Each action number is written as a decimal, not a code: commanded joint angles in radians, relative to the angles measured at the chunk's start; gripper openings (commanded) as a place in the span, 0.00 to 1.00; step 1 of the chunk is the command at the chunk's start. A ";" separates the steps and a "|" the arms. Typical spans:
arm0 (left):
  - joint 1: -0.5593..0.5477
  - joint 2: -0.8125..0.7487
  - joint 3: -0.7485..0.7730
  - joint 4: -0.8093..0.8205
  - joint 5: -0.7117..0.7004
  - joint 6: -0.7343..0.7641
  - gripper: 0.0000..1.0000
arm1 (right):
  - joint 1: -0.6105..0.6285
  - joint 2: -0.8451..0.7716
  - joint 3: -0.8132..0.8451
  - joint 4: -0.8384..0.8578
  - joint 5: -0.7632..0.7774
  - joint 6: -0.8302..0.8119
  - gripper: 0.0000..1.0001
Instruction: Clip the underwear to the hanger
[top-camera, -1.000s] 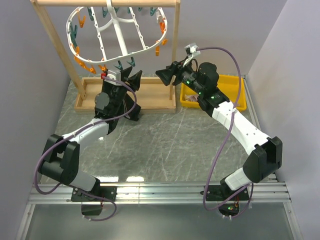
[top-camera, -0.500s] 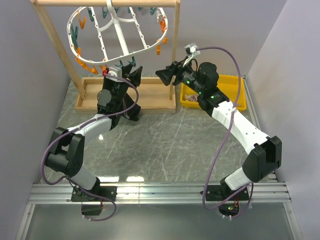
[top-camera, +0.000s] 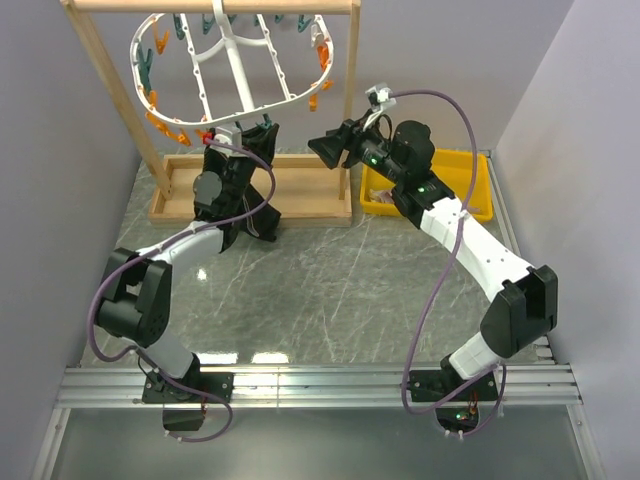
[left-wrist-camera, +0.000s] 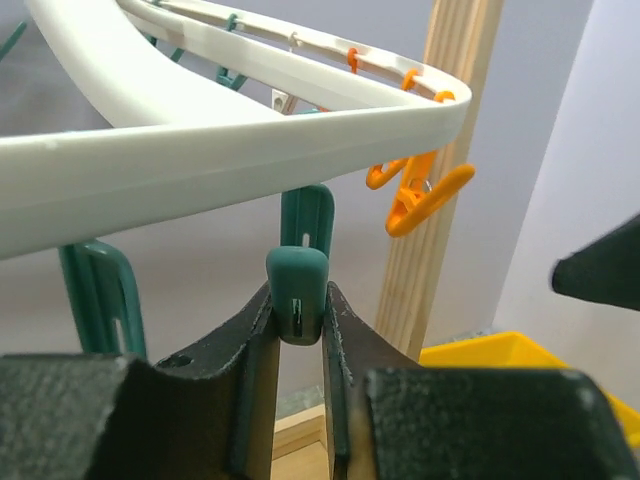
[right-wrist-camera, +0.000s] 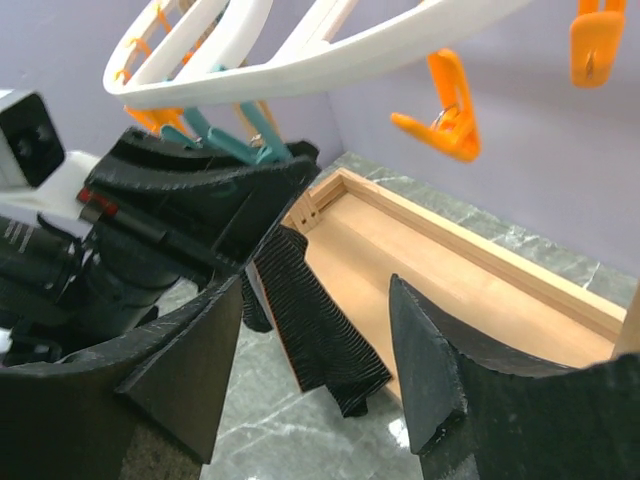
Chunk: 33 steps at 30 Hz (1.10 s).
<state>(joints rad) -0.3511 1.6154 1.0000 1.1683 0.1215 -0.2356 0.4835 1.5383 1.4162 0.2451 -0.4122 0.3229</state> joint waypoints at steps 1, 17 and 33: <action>0.003 -0.068 0.006 0.034 0.070 -0.014 0.11 | 0.001 0.025 0.081 0.060 -0.011 0.015 0.66; 0.004 -0.238 -0.089 -0.087 0.193 0.039 0.01 | 0.171 0.123 0.274 0.025 0.108 -0.148 0.67; 0.004 -0.267 -0.110 -0.107 0.274 0.079 0.04 | 0.193 0.230 0.359 0.120 0.039 -0.116 0.74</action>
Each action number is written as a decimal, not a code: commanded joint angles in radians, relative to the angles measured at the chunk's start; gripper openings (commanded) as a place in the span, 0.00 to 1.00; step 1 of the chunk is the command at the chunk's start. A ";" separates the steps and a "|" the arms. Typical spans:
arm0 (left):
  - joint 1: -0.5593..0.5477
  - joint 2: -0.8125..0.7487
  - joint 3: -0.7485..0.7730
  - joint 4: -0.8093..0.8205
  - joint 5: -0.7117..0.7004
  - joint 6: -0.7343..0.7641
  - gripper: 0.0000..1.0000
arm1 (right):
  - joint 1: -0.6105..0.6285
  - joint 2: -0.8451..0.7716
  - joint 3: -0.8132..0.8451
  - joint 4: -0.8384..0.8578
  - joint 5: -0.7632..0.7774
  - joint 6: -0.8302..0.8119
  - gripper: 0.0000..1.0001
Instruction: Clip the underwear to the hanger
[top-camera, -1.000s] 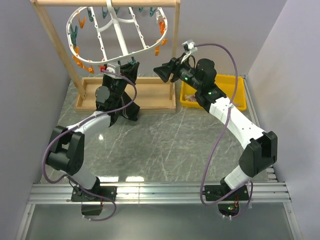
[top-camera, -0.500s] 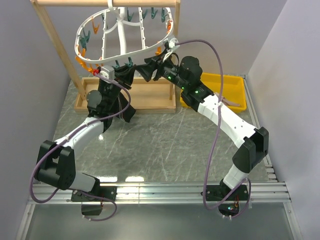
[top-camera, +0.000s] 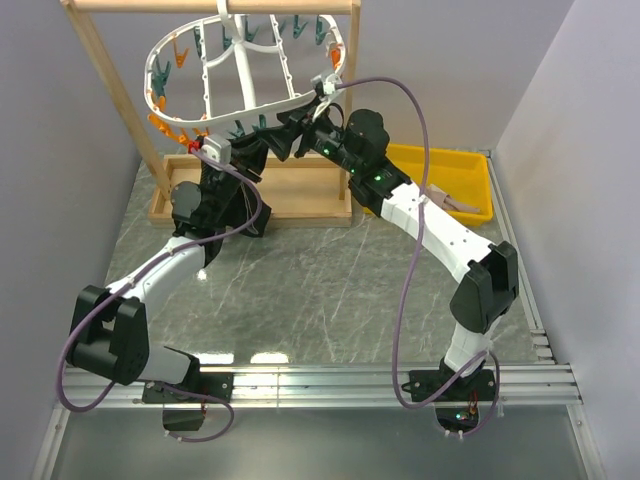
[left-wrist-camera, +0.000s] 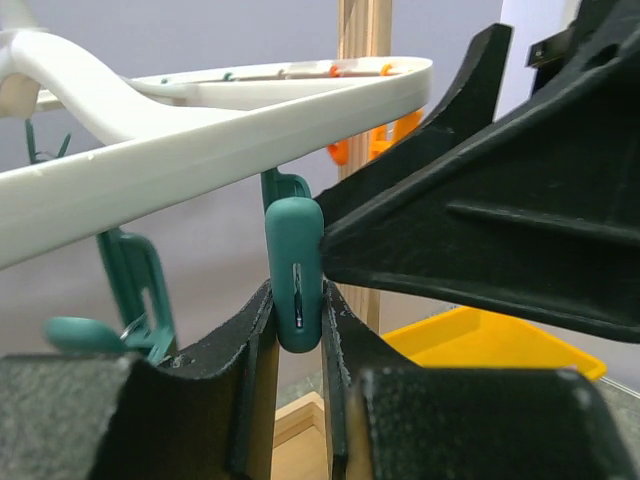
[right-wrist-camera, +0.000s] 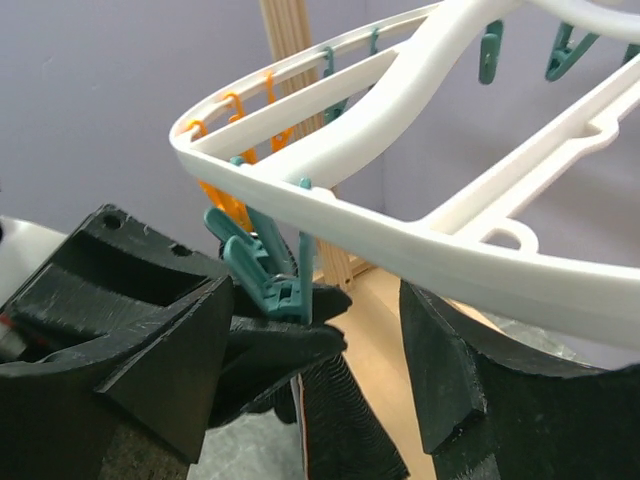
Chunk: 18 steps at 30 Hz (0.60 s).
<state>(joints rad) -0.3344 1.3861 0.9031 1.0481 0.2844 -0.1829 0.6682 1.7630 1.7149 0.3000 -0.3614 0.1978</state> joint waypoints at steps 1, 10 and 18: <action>-0.011 -0.041 -0.015 0.013 0.116 0.029 0.04 | 0.011 0.009 0.064 0.068 -0.011 0.020 0.74; -0.012 -0.036 -0.012 0.012 0.130 0.033 0.04 | 0.028 0.047 0.104 0.076 0.002 0.029 0.74; -0.011 -0.039 -0.015 0.009 0.134 0.037 0.04 | 0.031 0.075 0.140 0.073 0.038 0.052 0.51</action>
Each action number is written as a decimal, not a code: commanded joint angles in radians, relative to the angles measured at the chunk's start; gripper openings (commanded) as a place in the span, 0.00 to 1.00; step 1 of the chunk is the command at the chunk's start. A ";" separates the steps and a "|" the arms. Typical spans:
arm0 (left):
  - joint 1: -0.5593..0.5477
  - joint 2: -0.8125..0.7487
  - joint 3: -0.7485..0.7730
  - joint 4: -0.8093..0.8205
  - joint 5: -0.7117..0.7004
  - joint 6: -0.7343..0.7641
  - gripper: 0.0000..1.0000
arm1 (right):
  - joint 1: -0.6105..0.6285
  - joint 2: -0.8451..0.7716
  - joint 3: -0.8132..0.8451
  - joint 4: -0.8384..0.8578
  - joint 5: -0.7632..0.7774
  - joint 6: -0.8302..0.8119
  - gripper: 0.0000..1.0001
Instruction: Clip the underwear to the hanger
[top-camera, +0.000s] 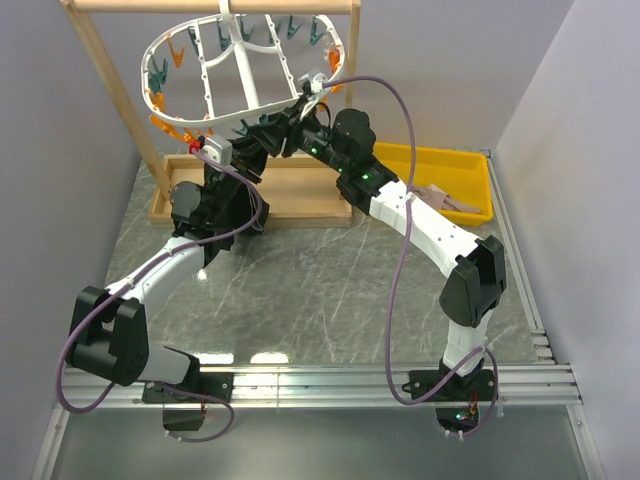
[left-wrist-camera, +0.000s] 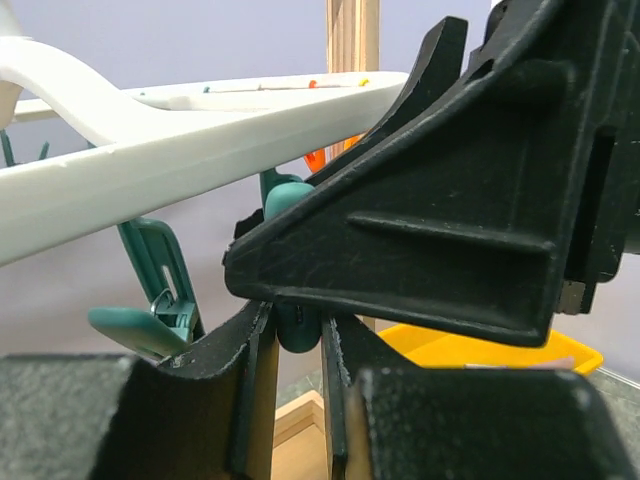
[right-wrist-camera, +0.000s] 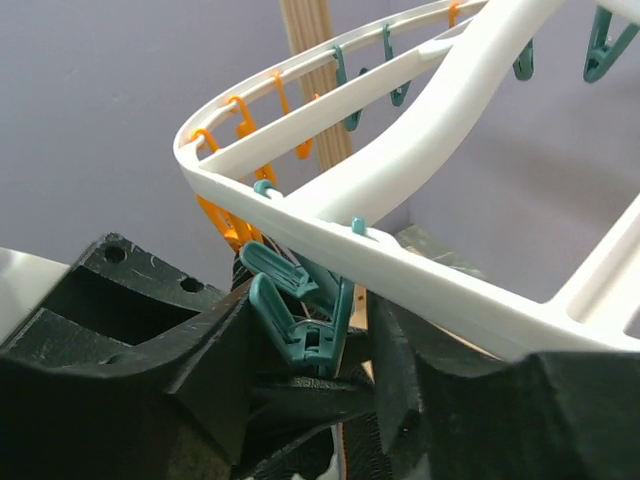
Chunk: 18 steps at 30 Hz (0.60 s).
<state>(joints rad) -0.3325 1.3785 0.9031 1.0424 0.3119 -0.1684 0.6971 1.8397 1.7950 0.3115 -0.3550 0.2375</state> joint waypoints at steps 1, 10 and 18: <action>-0.013 -0.033 -0.015 0.008 0.107 0.024 0.04 | 0.002 -0.003 0.063 0.060 0.042 0.022 0.48; -0.013 -0.052 -0.027 -0.016 0.104 0.033 0.19 | 0.001 -0.008 0.064 0.060 0.062 0.077 0.00; -0.007 -0.087 -0.027 -0.091 0.062 0.027 0.42 | -0.004 -0.011 0.063 0.049 0.085 0.105 0.00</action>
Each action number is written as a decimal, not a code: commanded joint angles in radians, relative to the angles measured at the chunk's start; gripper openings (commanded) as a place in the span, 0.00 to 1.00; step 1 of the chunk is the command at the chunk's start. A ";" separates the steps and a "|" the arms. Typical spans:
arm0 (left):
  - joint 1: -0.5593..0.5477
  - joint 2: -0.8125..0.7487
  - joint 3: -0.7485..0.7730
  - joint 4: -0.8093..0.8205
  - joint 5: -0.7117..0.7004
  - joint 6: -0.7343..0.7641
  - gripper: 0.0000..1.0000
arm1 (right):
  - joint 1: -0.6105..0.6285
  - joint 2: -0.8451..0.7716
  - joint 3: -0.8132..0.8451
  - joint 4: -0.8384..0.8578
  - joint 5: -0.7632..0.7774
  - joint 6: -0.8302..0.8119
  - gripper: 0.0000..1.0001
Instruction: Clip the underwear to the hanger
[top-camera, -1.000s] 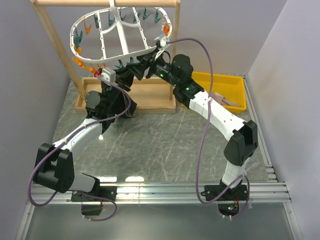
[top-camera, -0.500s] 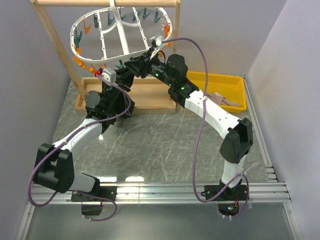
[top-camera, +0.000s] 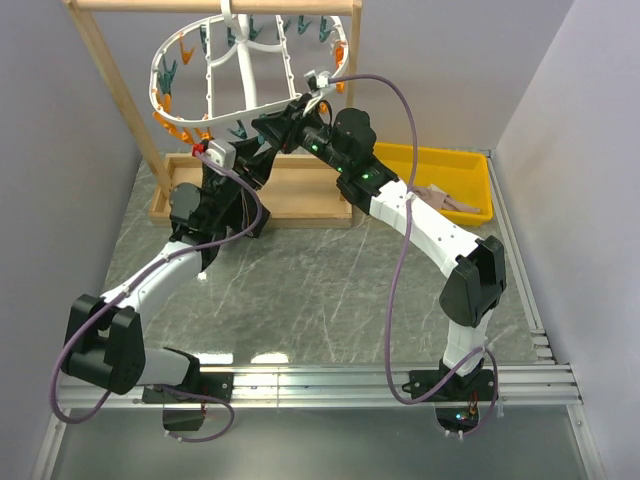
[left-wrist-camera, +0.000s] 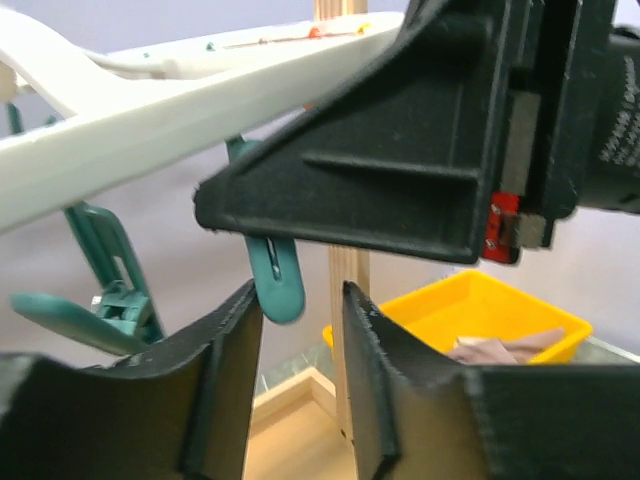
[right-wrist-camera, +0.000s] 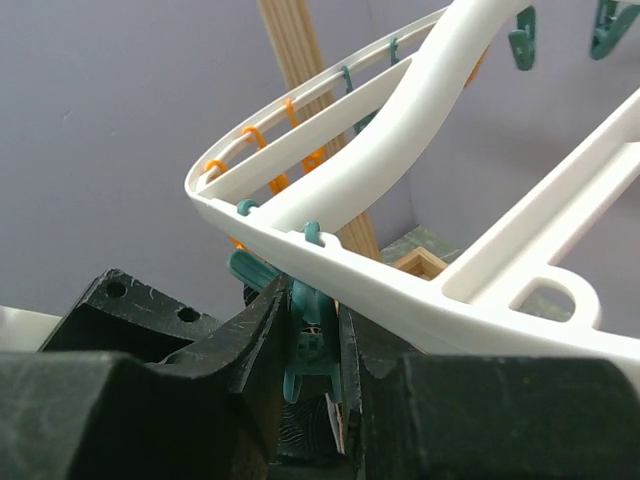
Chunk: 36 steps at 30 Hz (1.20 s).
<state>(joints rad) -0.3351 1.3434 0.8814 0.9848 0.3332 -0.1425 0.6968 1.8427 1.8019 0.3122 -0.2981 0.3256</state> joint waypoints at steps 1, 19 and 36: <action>-0.002 -0.062 -0.009 -0.050 0.047 0.004 0.44 | -0.003 -0.014 0.056 0.045 0.033 0.020 0.00; 0.084 -0.340 0.138 -1.340 0.564 0.973 0.64 | -0.005 -0.011 0.059 -0.004 0.076 0.032 0.00; 0.053 -0.026 0.505 -2.098 0.169 1.994 0.74 | -0.010 -0.013 0.047 -0.025 0.062 0.061 0.00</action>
<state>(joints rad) -0.2703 1.3094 1.3293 -0.9939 0.5858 1.6661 0.6941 1.8427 1.8027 0.2684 -0.2302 0.3752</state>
